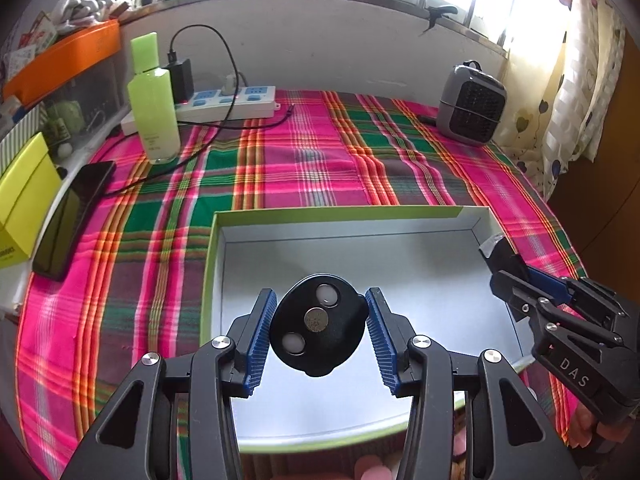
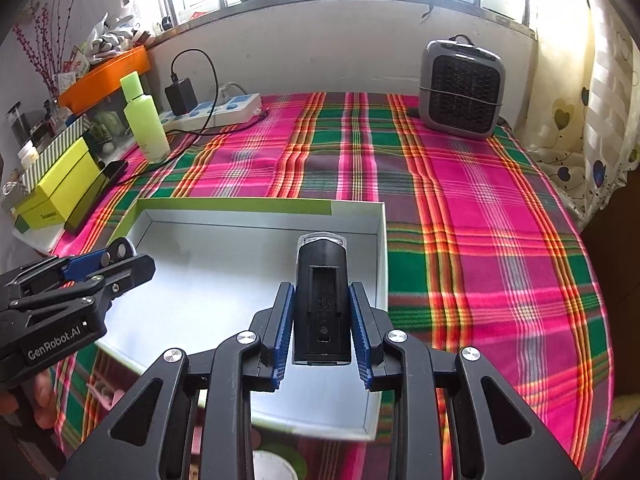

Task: Organize objects
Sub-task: 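Lower the device into the box with the right tool while the left releases the puck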

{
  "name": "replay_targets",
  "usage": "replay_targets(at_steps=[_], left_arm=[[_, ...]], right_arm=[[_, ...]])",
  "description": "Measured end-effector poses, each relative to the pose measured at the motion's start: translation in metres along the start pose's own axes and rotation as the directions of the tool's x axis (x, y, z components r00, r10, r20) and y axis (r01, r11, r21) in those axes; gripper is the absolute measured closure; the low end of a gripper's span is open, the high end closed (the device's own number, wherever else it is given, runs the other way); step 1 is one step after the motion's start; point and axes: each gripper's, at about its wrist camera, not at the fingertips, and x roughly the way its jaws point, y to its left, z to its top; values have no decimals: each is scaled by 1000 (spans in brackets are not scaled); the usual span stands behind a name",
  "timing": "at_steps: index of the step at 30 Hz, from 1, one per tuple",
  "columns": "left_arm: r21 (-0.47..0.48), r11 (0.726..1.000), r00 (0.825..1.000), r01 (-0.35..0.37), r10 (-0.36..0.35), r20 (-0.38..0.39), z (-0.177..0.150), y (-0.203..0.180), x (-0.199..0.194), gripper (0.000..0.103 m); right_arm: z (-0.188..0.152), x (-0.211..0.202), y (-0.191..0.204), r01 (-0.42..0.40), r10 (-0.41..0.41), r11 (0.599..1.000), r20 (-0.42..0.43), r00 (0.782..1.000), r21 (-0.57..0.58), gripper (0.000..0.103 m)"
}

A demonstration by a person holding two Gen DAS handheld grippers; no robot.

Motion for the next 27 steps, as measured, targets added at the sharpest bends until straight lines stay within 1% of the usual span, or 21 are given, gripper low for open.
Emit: replay_targets(at_steps=[2,5,8,14,19,22,27], left_arm=[[-1,1000,1000,-7,7,-11,5,0,8,59],[-11,1000,1000,4,-4,-22,11,2,17,59],[-5,1000,999,-8,8,-31,15,2,26,59],[-6,1000,998,-15,14,-56,21,4,43,59],[11,999,997,-36,37,-61,21,0,47,59],[7,999,997,-35,35,-61,24,0,47,59],[31,997,996,-65,67,-65,24,-3,51,59]], right_arm=[[3,7,1,7,-7,1000,-9,1000,-2,74],[6,16,0,14,-14,1000,-22,1000,-2,74],[8,23,1,12,-12,1000,-35,999,-1,74],[12,31,2,17,-18,1000,-38,999,-18,74],[13,35,5,8,-9,1000,-45,999,-25,74],[13,37,6,7,-8,1000,-46,999,-24,74],[14,38,6,9,-10,1000,-44,999,-28,74]])
